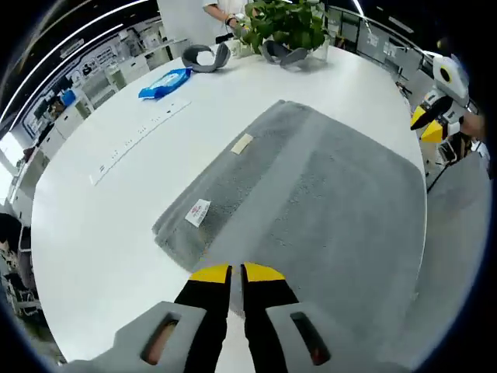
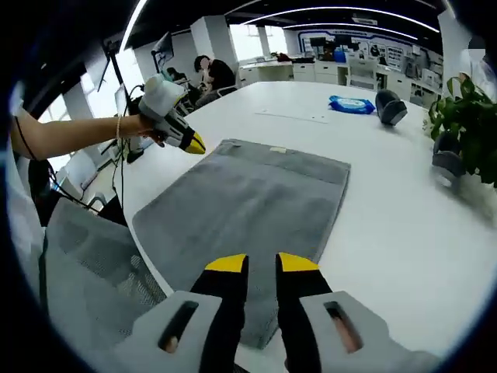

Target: Fold the towel on the table until its edges align and the towel forms a compact rectangular stack.

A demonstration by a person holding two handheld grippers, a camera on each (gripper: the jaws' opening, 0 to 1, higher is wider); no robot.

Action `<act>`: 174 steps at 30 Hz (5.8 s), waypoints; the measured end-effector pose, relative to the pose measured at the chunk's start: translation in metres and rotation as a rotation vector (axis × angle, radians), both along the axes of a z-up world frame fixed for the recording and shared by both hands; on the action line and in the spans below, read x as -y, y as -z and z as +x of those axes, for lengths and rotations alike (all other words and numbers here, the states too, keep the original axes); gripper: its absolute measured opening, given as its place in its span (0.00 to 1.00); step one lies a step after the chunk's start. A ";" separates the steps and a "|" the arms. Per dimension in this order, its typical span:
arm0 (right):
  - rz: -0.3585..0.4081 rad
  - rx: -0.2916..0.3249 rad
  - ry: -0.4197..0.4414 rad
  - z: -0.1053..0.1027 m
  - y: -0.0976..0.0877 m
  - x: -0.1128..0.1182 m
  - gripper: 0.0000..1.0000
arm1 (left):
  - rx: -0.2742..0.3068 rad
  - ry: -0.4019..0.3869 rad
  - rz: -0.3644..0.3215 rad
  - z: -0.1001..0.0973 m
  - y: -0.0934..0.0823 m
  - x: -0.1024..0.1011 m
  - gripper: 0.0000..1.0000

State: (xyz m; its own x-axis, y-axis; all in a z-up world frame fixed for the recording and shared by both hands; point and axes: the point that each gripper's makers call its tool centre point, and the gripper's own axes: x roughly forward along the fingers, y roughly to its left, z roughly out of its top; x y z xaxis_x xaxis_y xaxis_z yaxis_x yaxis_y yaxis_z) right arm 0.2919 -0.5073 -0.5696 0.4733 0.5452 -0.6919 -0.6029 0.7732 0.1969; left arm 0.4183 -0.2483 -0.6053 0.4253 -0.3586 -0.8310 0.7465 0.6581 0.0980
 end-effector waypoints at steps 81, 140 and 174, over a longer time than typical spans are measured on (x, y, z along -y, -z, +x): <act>-0.463 -0.006 -0.460 -0.068 0.058 0.023 0.00 | -0.089 0.112 -0.023 -0.199 0.024 -0.007 0.03; -0.404 0.233 -0.252 0.039 -0.065 0.017 0.00 | 0.144 -0.042 -0.043 -0.100 -0.093 -0.015 0.03; -0.435 0.323 -0.092 0.122 -0.057 0.020 0.00 | 0.206 -0.140 -0.032 -0.020 -0.094 -0.015 0.03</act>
